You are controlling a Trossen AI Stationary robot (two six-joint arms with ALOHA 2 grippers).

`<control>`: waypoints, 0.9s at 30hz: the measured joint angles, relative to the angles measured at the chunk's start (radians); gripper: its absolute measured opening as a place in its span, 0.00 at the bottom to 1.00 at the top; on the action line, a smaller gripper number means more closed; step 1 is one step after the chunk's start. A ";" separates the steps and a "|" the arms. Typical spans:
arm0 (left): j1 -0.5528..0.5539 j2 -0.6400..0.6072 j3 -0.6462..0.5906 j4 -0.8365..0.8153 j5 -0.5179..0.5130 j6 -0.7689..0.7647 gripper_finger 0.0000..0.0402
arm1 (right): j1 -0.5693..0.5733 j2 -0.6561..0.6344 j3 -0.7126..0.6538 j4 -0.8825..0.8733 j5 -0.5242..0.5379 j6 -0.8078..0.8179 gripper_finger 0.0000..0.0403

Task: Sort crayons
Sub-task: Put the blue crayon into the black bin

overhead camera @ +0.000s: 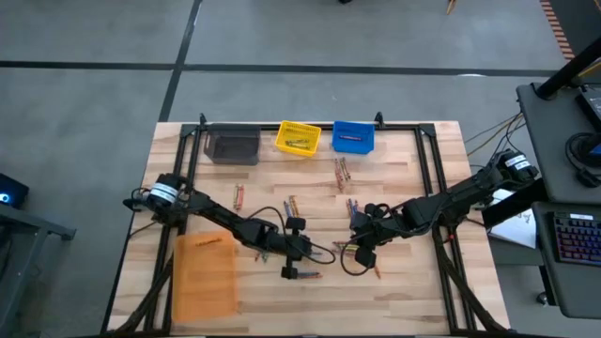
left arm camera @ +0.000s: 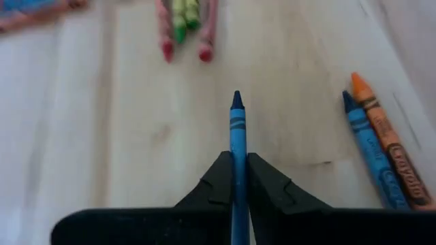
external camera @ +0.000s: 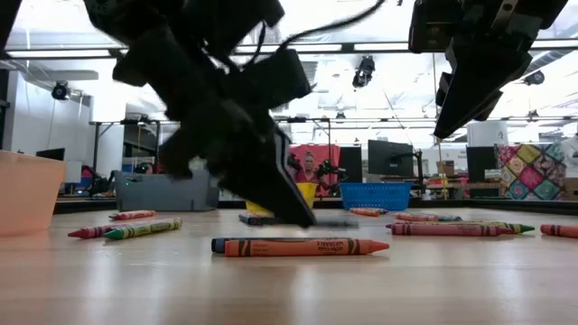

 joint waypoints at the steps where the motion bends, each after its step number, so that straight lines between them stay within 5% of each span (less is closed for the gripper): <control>1: 0.003 -0.024 0.000 -0.025 -0.009 0.007 0.00 | 0.000 0.000 0.000 0.000 0.000 0.000 0.15; 15: 0.135 -0.386 0.003 -0.442 -0.104 0.117 0.00 | -0.003 0.000 0.000 0.023 0.049 -0.070 0.15; 27: 0.453 -0.577 -0.009 -0.613 -0.126 0.199 0.00 | -0.092 -0.047 0.000 0.024 0.139 -0.268 0.15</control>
